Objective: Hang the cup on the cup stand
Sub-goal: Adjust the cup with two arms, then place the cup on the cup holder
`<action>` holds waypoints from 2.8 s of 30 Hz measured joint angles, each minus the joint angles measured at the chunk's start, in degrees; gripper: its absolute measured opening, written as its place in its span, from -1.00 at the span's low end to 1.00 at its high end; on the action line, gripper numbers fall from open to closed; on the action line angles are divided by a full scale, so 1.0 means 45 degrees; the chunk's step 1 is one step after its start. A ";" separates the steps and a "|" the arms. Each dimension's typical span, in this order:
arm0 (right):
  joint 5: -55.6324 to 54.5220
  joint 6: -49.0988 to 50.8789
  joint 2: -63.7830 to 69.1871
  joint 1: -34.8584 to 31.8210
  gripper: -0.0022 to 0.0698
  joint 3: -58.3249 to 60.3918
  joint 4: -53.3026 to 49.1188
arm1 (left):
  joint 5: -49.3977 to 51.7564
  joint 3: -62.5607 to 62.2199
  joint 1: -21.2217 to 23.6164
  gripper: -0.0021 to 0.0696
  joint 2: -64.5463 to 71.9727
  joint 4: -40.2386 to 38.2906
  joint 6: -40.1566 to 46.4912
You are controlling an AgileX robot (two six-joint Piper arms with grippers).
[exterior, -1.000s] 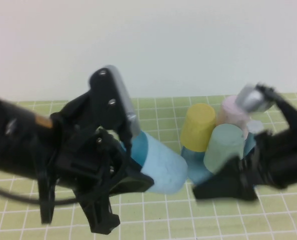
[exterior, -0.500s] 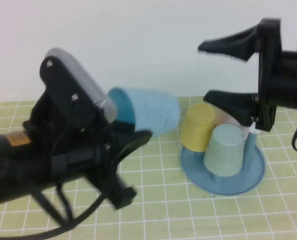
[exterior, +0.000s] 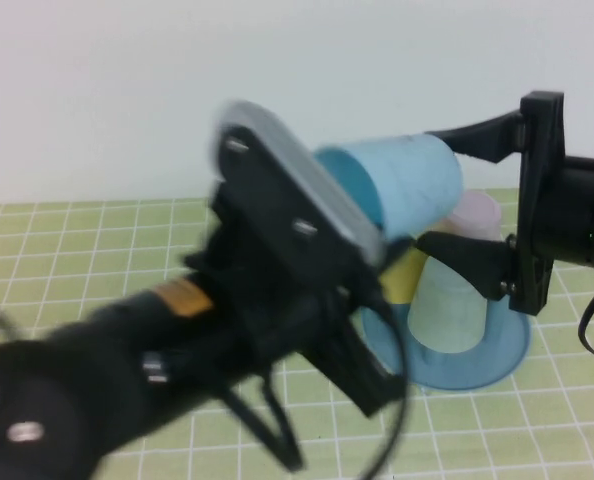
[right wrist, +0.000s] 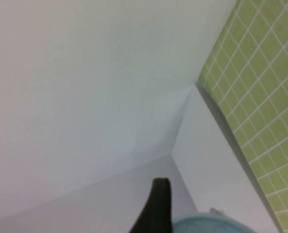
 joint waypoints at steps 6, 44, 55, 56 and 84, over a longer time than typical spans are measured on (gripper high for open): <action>-0.0563 0.0376 0.0000 -0.0073 0.98 0.0177 0.0058 | -0.0389 0.0000 -0.0561 -0.94 0.0625 0.0000 0.0104; -0.1186 -0.3019 -0.0741 -0.0048 0.51 0.0177 0.0100 | 0.1323 -0.0024 -0.0624 -0.04 -0.0762 -0.1392 0.0410; -0.5463 -1.2178 -0.2373 -0.0048 0.51 0.0177 0.0305 | 0.5156 -0.0024 -0.0551 -0.94 -0.1164 0.0540 -0.0364; -0.5840 -1.3279 -0.2549 -0.0048 0.51 0.0177 0.0328 | 0.5322 -0.0024 -0.0440 -0.94 -0.1164 0.1056 -0.0928; -0.5987 -2.4861 -0.3148 -0.0048 0.51 0.0177 0.0445 | 0.9032 -0.0024 0.8296 -0.94 -0.3684 0.6072 -0.9456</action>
